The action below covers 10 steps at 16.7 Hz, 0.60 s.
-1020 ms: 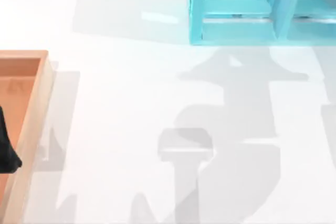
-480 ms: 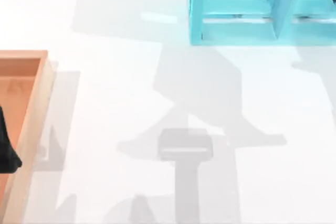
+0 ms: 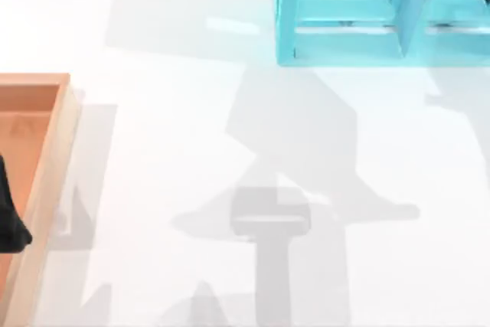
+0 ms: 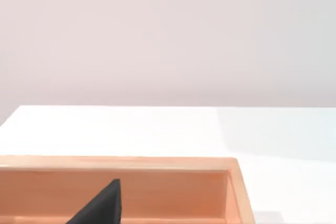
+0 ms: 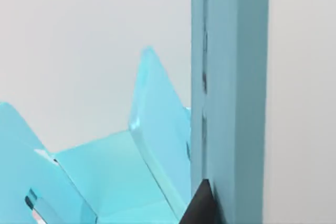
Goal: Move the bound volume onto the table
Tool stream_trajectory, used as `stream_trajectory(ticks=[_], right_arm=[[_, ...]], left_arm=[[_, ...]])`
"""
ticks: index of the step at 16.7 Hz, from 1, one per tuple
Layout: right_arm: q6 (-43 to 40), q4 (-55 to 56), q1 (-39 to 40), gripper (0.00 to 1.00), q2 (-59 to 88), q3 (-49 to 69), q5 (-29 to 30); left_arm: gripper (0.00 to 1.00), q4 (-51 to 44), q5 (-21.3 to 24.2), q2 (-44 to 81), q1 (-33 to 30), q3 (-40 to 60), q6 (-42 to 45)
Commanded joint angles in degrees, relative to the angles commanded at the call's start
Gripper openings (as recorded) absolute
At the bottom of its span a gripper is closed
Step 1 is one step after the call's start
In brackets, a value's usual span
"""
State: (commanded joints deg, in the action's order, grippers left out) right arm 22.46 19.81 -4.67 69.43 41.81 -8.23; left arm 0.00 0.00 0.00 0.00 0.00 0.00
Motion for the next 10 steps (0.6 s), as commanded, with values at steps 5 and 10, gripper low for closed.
stream_trajectory(ticks=[5, 10], right_arm=[[-7.3, -0.2, 10.2, 0.00, 2.7, -0.2, 8.9], [-21.1, -1.4, 30.1, 0.00, 8.2, -1.2, 25.2]], left_arm=[[1.00, 0.0, 0.0, 0.0, 0.0, 0.0, 0.0], [1.00, 0.0, 0.0, 0.0, 0.0, 0.0, 0.0]])
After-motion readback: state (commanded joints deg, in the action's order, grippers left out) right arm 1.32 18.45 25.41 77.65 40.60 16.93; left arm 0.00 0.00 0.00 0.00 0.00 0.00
